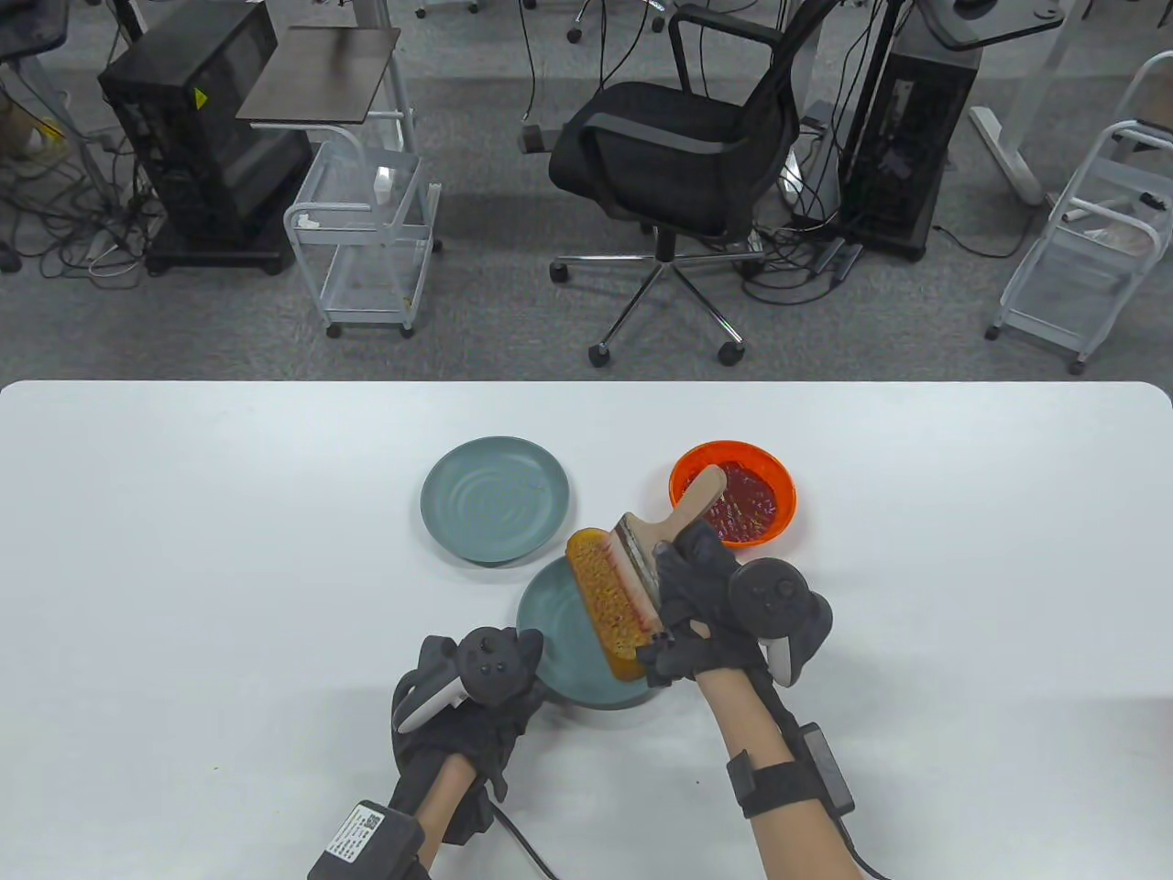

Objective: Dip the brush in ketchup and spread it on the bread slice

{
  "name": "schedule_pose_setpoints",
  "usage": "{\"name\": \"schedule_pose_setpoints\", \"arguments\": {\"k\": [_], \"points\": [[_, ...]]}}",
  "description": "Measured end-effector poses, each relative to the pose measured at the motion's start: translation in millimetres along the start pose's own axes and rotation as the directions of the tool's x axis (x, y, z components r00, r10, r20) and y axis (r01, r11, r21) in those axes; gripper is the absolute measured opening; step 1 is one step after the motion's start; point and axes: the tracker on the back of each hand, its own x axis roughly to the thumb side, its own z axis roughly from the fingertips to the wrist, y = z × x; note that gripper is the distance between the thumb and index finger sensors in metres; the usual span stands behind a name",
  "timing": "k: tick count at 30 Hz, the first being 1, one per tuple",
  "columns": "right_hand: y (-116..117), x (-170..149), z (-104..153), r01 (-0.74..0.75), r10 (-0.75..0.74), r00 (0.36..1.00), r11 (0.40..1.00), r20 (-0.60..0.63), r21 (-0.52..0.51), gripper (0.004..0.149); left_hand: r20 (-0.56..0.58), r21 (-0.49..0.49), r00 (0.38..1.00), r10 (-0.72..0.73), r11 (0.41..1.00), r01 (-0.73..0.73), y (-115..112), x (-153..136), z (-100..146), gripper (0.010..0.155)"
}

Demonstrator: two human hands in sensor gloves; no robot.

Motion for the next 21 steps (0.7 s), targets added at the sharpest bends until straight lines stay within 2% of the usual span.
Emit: {"name": "schedule_pose_setpoints", "arguments": {"k": [5,7,10,12,15,17,20,21], "points": [[1,-8,9,0.214,-0.203,0.971,0.974,-0.126,0.074,0.048,-0.003,0.003,1.000,-0.008,1.000,0.009,0,1,0,0.058],[4,-10,12,0.239,-0.224,0.964,0.966,-0.145,0.097,0.048,-0.004,0.004,1.000,-0.009,1.000,0.009,0,1,0,0.058],[5,-17,13,0.170,-0.153,0.979,0.978,-0.133,0.124,0.048,-0.004,0.002,1.000,0.006,1.000,-0.006,1,-1,0,0.058],[-2,-17,12,0.156,-0.147,0.984,0.985,-0.103,0.079,0.049,-0.006,0.002,1.000,0.007,1.000,-0.007,1,-1,0,0.058],[-19,-12,10,0.008,-0.008,1.000,1.000,0.011,-0.005,0.048,-0.010,0.006,1.000,-0.001,1.000,0.001,0,0,0,0.058],[-25,-13,9,-0.008,0.009,1.000,0.999,0.027,-0.042,0.049,-0.014,0.000,1.000,0.016,1.000,-0.016,1,0,-1,0.058],[-16,-20,10,0.254,-0.251,0.964,0.967,-0.089,0.031,0.049,-0.013,-0.003,0.999,0.031,1.000,-0.031,1,-1,-1,0.058],[-12,-20,11,0.284,-0.279,0.954,0.958,-0.113,0.033,0.049,-0.012,-0.003,0.999,0.032,0.999,-0.032,1,0,-1,0.058]]}}
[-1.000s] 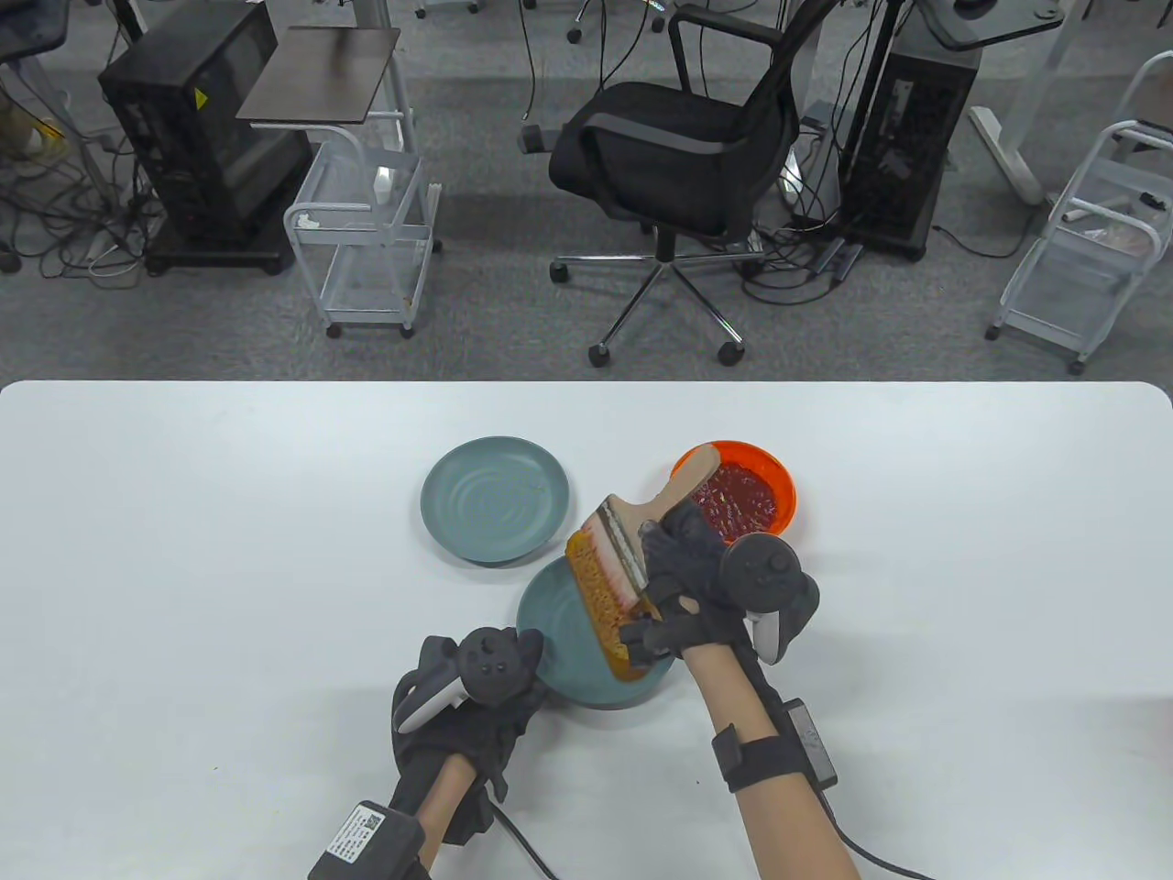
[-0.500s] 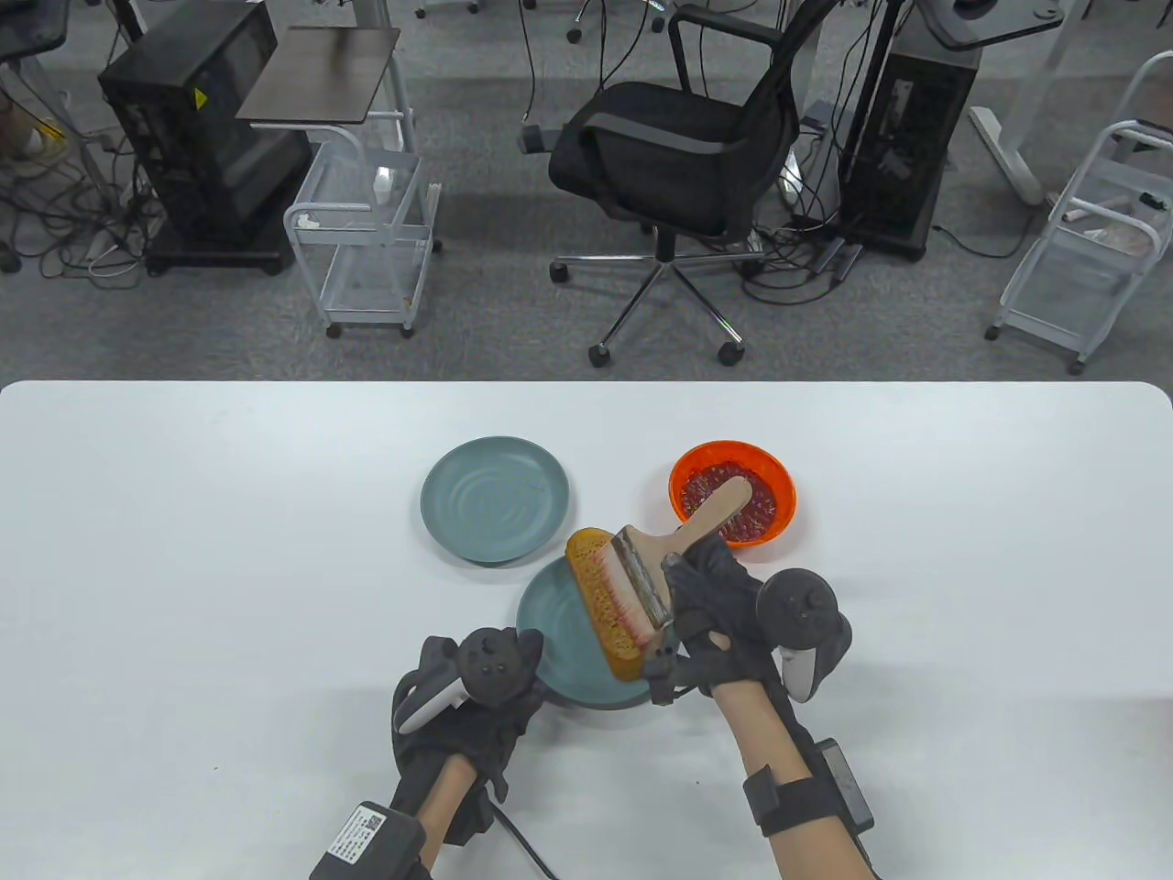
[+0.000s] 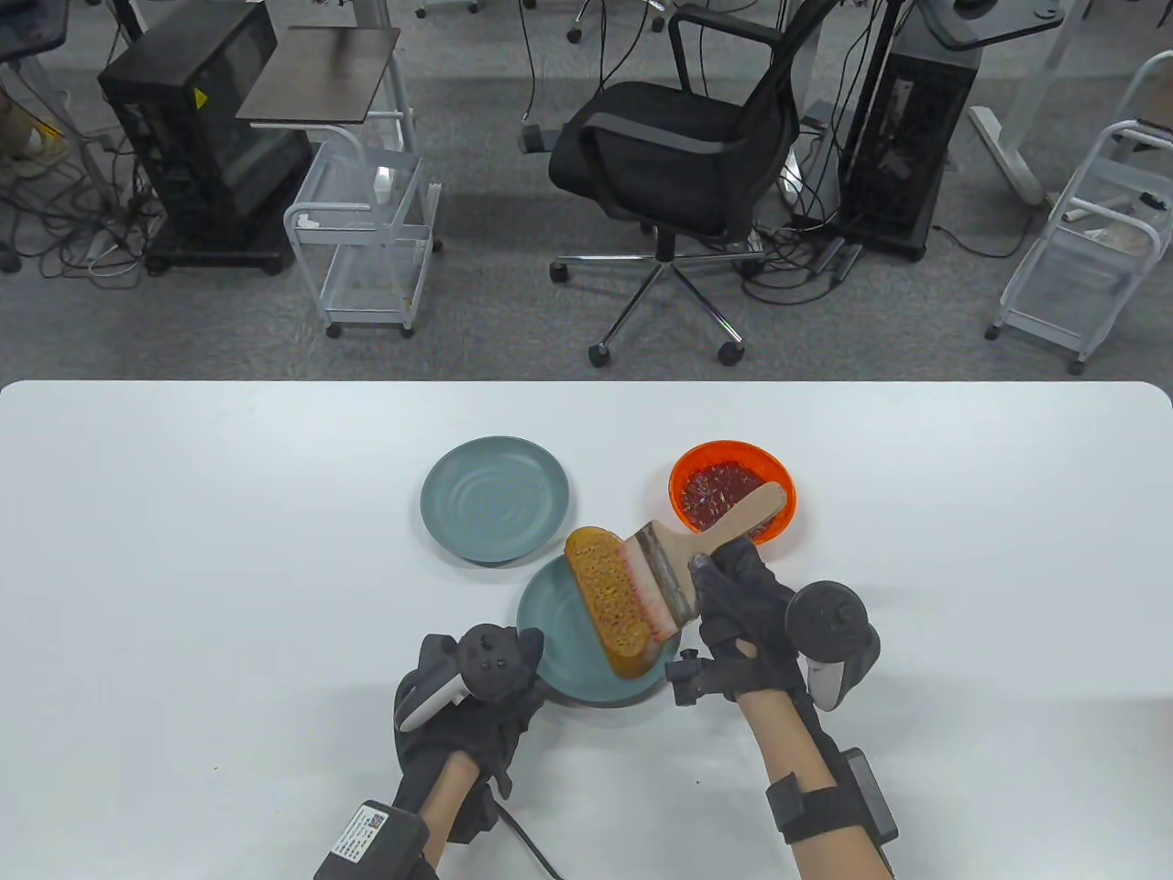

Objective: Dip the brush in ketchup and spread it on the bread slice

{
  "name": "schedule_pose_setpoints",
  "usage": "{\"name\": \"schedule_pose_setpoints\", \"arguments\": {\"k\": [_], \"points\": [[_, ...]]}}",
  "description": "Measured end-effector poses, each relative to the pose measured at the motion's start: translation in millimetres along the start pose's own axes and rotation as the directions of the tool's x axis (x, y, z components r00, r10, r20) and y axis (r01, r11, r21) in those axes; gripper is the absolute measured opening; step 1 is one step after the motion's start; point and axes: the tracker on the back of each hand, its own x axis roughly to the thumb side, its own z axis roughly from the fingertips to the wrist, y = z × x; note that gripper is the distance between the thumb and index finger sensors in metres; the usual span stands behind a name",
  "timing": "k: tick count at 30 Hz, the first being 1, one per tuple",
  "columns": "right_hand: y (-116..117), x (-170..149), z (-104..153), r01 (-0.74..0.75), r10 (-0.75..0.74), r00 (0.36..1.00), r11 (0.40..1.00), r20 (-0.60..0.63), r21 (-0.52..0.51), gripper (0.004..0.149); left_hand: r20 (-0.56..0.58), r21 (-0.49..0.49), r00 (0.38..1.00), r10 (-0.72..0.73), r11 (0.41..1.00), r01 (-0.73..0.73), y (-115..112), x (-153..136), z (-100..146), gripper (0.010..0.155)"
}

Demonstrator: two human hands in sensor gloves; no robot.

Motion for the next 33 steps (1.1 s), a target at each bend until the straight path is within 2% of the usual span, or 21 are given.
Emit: {"name": "schedule_pose_setpoints", "arguments": {"k": [2,6,10,12,16,18,20,21,22,25,30,31,33], "points": [[10,-2,3,0.016,-0.015,0.999,1.000,-0.039,0.027,0.049,0.000,0.001,1.000,-0.003,1.000,0.003,0,0,0,0.058],[21,-1,6,-0.030,0.034,0.999,0.996,-0.036,0.086,0.049,0.003,-0.001,1.000,-0.007,1.000,0.007,0,0,1,0.059],[8,0,3,-0.216,0.216,0.972,0.976,0.091,-0.010,0.049,0.003,-0.002,1.000,-0.006,1.000,0.006,-1,0,1,0.058],[-1,4,2,-0.260,0.267,0.955,0.963,0.129,-0.070,0.049,0.002,-0.001,1.000,-0.006,1.000,0.006,0,1,1,0.057],[5,5,4,-0.190,0.196,0.974,0.980,0.118,-0.059,0.049,0.003,-0.001,1.000,-0.007,1.000,0.007,-1,1,0,0.057],[15,-1,6,-0.100,0.100,0.994,0.995,0.042,-0.008,0.049,0.003,-0.001,1.000,-0.005,1.000,0.005,-1,1,0,0.057],[27,-8,10,0.057,-0.055,0.997,0.998,-0.063,0.037,0.049,0.002,0.001,1.000,-0.010,1.000,0.010,-1,1,1,0.057],[29,-10,11,0.074,-0.070,0.994,0.996,-0.089,0.043,0.049,0.002,0.001,1.000,-0.011,1.000,0.011,-1,1,1,0.057],[29,-12,10,0.071,-0.065,0.992,0.996,-0.106,0.048,0.049,0.002,0.001,1.000,-0.011,1.000,0.011,-1,1,1,0.057],[18,-13,6,-0.068,0.069,0.996,0.997,-0.064,0.022,0.049,0.003,0.000,1.000,-0.008,1.000,0.008,-1,1,0,0.057],[-11,-2,1,-0.208,0.215,0.975,0.972,0.062,-0.108,0.049,0.001,0.000,1.000,-0.009,1.000,0.009,-1,1,0,0.057],[-12,1,1,-0.208,0.217,0.973,0.971,0.077,-0.117,0.049,0.001,0.000,1.000,-0.010,1.000,0.010,-1,1,0,0.057],[-3,0,2,-0.119,0.122,0.991,0.991,0.051,-0.057,0.049,0.001,0.000,1.000,-0.011,1.000,0.011,-1,2,0,0.057]]}}
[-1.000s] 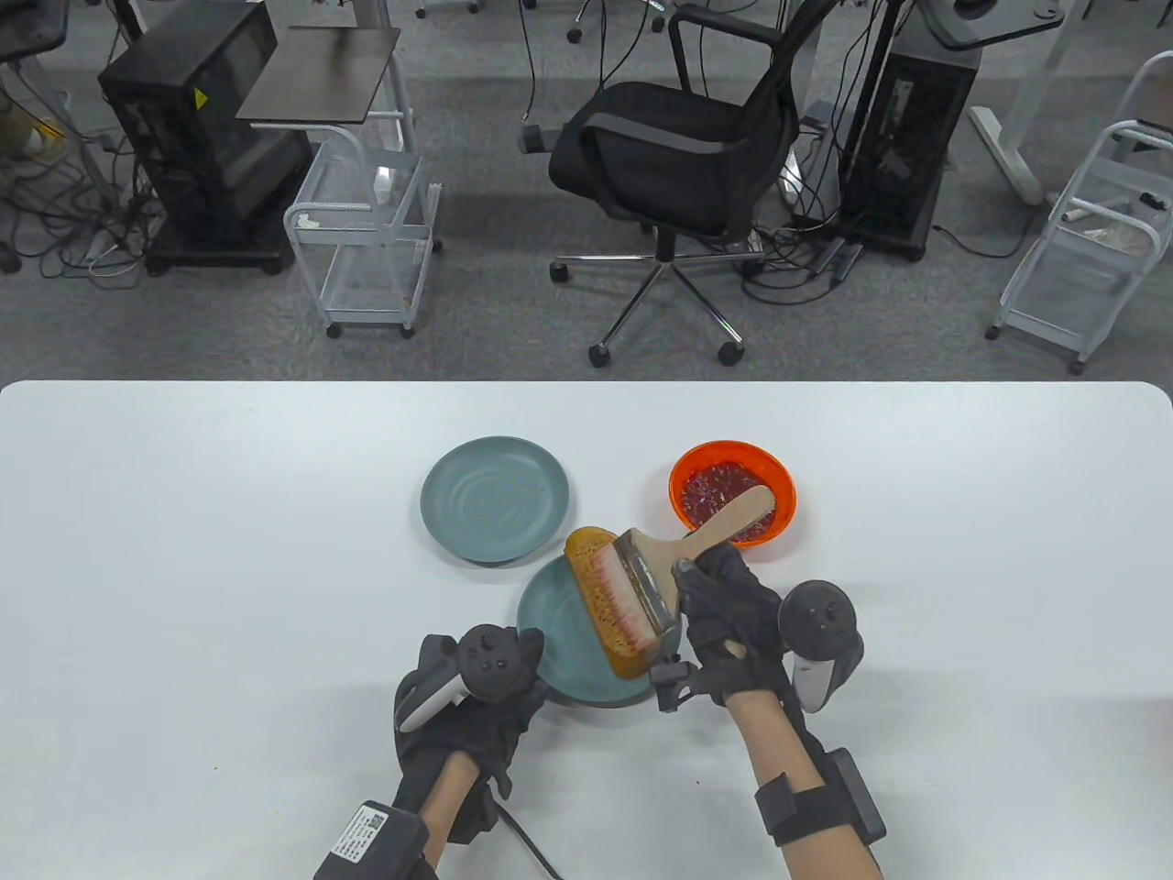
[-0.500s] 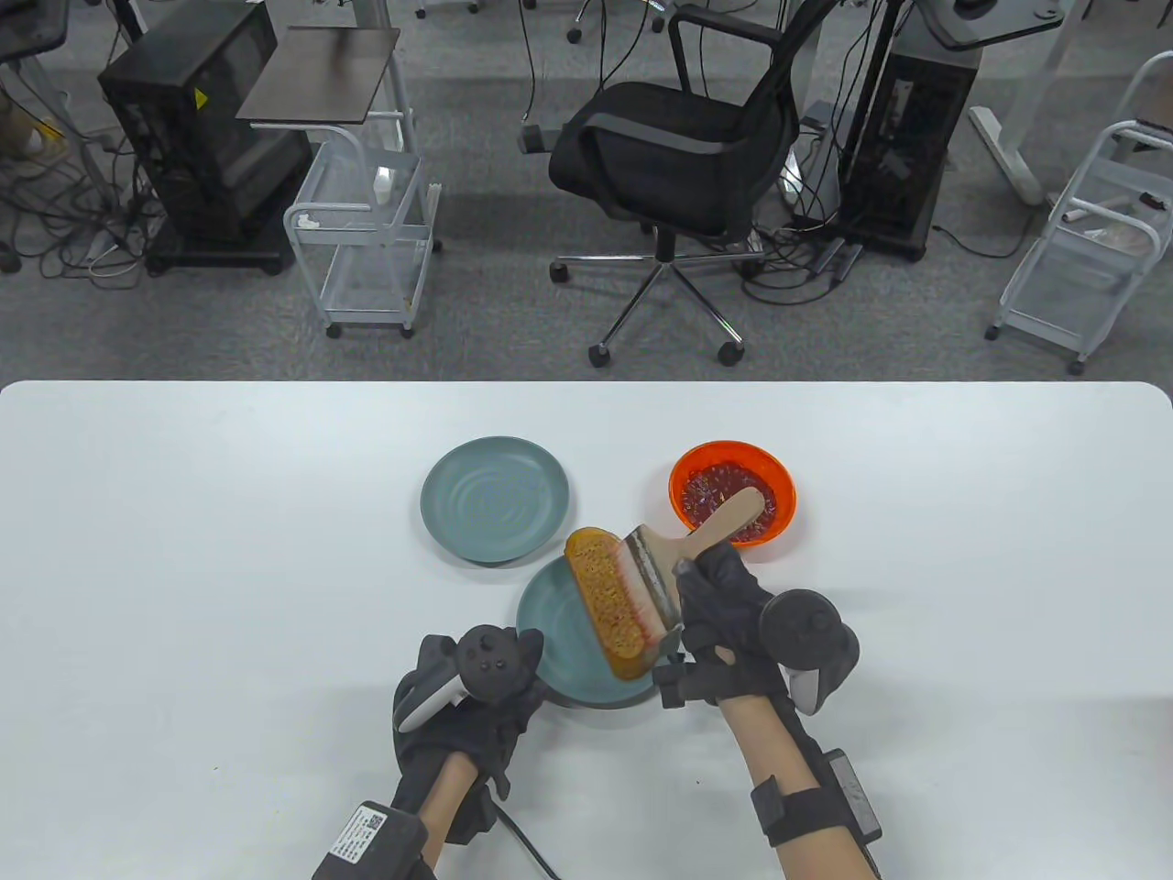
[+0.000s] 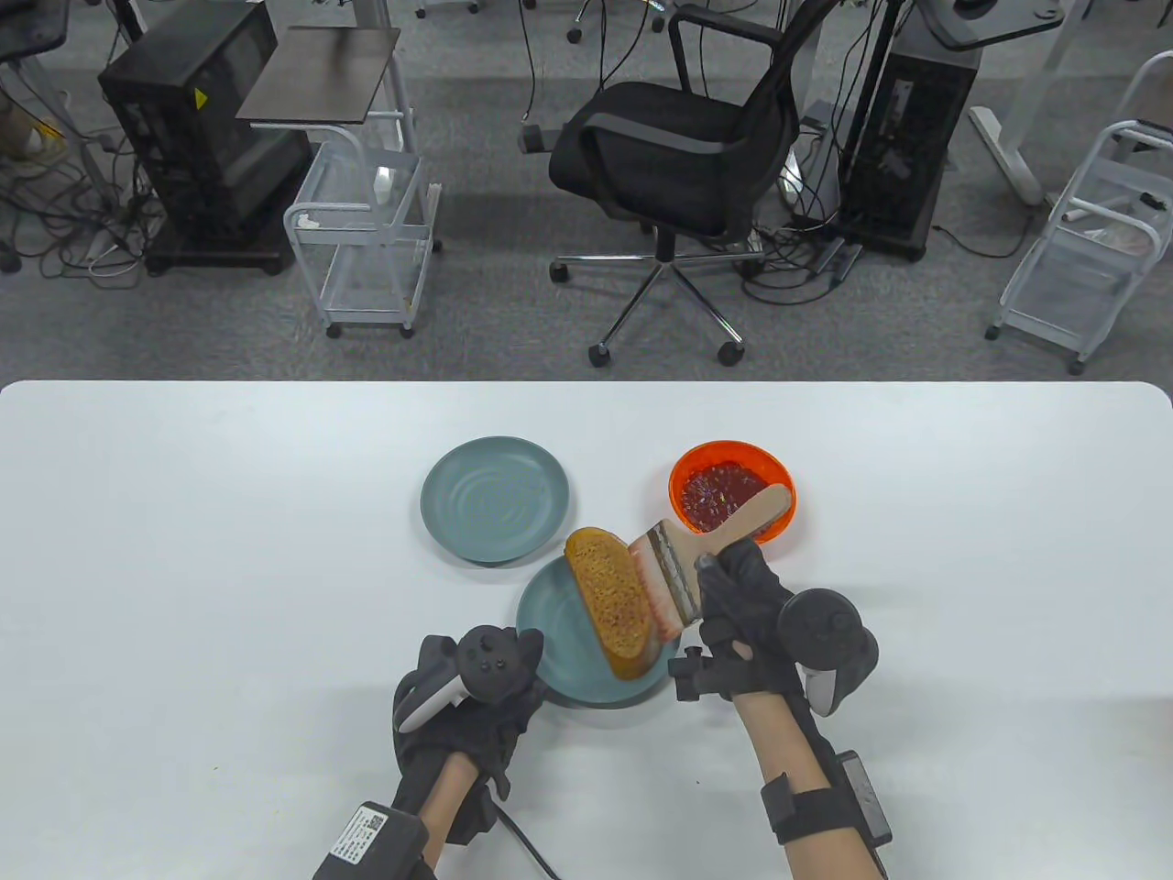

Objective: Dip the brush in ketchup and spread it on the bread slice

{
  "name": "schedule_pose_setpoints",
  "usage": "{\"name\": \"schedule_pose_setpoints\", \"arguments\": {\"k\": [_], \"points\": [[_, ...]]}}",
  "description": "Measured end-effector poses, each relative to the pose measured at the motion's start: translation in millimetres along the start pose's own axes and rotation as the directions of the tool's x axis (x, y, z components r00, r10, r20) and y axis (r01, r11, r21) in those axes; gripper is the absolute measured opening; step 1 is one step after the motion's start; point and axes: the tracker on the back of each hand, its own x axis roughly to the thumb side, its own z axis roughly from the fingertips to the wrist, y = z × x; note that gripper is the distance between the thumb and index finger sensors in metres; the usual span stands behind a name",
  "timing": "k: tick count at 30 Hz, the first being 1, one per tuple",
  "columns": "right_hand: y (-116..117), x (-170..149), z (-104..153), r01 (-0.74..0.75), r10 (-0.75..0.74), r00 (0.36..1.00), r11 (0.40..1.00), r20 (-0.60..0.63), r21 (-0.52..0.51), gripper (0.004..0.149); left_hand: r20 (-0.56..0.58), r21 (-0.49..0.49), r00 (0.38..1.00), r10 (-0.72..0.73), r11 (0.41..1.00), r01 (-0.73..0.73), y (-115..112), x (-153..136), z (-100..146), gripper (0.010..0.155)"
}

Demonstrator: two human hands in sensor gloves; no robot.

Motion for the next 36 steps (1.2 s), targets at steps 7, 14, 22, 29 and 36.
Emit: {"name": "schedule_pose_setpoints", "arguments": {"k": [7,14,22,29,36], "points": [[26,5,8,-0.006,0.008,1.000,0.994,-0.018,0.106,0.049,0.002,0.001,1.000,-0.005,1.000,0.005,0,0,0,0.058],[2,15,1,-0.110,0.112,0.988,0.994,0.109,-0.021,0.049,0.001,0.001,1.000,-0.013,1.000,0.013,-1,0,0,0.058],[21,14,8,-0.097,0.090,0.993,0.991,0.080,0.092,0.049,0.006,-0.004,1.000,0.002,1.000,-0.002,0,-1,0,0.058],[2,26,7,-0.240,0.247,0.938,0.969,0.244,-0.058,0.048,0.002,-0.002,1.000,-0.013,1.000,0.013,-1,1,0,0.058],[27,16,11,-0.101,0.089,0.989,0.990,0.119,0.099,0.048,0.000,0.003,1.000,-0.023,1.000,0.023,-2,1,1,0.058]]}}
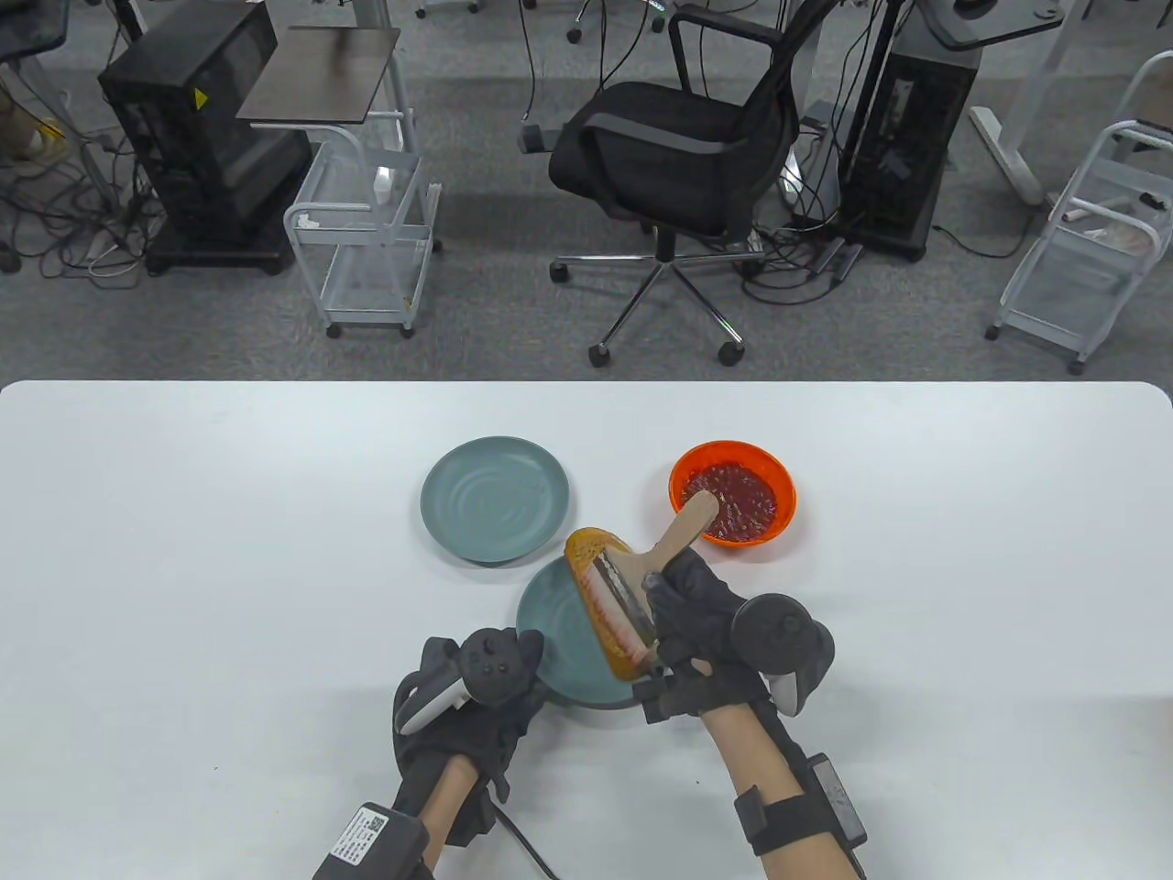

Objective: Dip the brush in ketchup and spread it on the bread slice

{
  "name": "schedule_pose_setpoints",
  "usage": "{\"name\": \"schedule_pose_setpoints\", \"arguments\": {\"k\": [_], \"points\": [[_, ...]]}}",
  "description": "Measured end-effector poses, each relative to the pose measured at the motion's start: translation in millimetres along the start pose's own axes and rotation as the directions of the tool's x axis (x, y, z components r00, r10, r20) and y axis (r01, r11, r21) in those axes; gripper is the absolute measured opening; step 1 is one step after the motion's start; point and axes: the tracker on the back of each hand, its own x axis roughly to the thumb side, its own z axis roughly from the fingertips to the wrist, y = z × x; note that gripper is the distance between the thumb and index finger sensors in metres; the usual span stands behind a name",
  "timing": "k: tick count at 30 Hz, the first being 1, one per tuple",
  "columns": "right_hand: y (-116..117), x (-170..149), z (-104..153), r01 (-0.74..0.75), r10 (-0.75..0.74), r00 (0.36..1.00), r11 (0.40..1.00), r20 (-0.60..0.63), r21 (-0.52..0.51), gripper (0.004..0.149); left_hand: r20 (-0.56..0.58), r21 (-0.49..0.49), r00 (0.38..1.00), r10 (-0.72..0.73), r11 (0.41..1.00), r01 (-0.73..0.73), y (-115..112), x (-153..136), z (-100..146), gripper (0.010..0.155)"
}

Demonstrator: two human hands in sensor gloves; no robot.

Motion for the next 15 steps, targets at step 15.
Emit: {"name": "schedule_pose_setpoints", "arguments": {"k": [15], "points": [[-1,-10,-1,0.077,-0.077,0.993,0.997,-0.092,0.000,0.048,0.001,-0.005,1.000,0.010,1.000,-0.010,1,-1,0,0.058]]}}
